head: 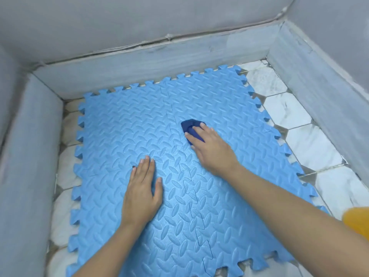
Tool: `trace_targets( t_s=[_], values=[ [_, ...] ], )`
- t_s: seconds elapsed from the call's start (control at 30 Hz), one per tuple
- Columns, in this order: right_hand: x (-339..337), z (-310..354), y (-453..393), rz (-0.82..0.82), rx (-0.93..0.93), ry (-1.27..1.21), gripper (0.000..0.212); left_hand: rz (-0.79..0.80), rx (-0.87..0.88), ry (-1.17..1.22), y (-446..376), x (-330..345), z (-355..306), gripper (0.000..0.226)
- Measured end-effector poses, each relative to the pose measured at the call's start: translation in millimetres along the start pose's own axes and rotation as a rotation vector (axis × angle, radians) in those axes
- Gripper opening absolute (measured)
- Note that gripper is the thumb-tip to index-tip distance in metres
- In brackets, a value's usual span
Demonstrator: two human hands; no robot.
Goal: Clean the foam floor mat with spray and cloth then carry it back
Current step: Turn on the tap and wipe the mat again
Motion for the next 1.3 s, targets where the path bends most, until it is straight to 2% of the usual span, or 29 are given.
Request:
trace_targets(
  t_s=[0.07,0.17,0.23,0.3,0.37,0.43,0.5,0.57,0.63,0.7,0.77,0.87,0.97,1.07,1.13,1.17,1.23,1.3],
  values=[
    [-0.7,-35.2,-32.8,0.045,0.019,0.042,0.042,-0.014,-0.015,0.010,0.0,-0.8,1.0,0.059],
    [-4.7,-122.7,-50.6,0.029,0.374,0.041,0.047,-0.020,-0.031,0.024,0.5,-1.4,0.5,0.058],
    [-7.7,-132.2,-47.2,-0.008,0.502,-0.016,0.047,-0.018,-0.033,0.031,0.0,-1.1,-0.1,0.057],
    [-4.3,-89.8,-46.8,-0.020,0.460,-0.045,0.042,-0.008,-0.029,0.030,0.8,0.5,-2.8,0.056],
    [4.8,-14.3,-63.6,-0.018,0.211,-0.086,0.040,0.002,-0.039,0.021,0.6,-2.7,0.0,0.056],
    [16.0,56.9,-80.9,0.050,-0.086,-0.092,0.041,0.007,-0.040,0.012,-1.5,-4.0,0.8,0.056],
    [20.8,86.8,-97.3,0.131,-0.249,-0.076,0.042,0.009,-0.042,0.002,-2.4,-3.2,3.2,0.057],
    [19.3,50.6,-115.2,0.122,-0.134,-0.036,0.046,0.002,-0.044,0.004,-2.9,-3.0,4.1,0.057],
    [13.2,-16.8,-119.2,0.075,0.099,-0.009,0.047,-0.001,-0.050,0.007,-2.4,-3.1,4.6,0.057],
    [3.9,-91.2,-102.0,0.060,0.333,-0.010,0.047,0.003,-0.054,0.003,-2.4,-2.9,4.7,0.057],
    [-6.8,-136.6,-70.3,0.044,0.458,-0.035,0.048,0.005,-0.062,0.007,-2.6,-3.1,4.8,0.057],
    [-18.0,-124.5,-14.9,0.022,0.474,-0.104,0.049,0.009,-0.078,0.022,-1.9,-4.3,4.9,0.058],
    [-19.8,-53.5,47.4,0.017,0.374,-0.153,0.047,0.008,-0.077,0.018,-1.7,-6.6,2.9,0.059],
    [-16.7,15.5,108.8,0.068,0.134,-0.143,0.045,-0.004,-0.075,0.024,-0.9,-6.2,1.5,0.059],
    [-17.8,25.4,145.7,0.112,0.016,-0.096,0.043,-0.014,-0.074,0.035,-0.4,-4.9,1.3,0.057],
    [-20.2,16.2,161.0,0.100,0.019,-0.075,0.042,-0.019,-0.074,0.037,-0.1,-4.2,1.8,0.054],
    [-28.4,-19.7,190.8,0.071,0.172,-0.075,0.043,-0.031,-0.067,0.033,1.3,-4.0,1.6,0.052],
    [-41.4,-59.8,222.4,0.062,0.424,-0.096,0.045,-0.036,-0.053,0.025,2.1,-4.1,0.2,0.052]
  ],
)
Point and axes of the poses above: each hand's wrist, its own y-axis away from the middle knuckle, its own x-axis out of the palm, z = x × y, the point moved 7 cm from there along -y, towards the middle knuckle, and after that the axes turned 4 degrees about y, right-handed, at the moved point
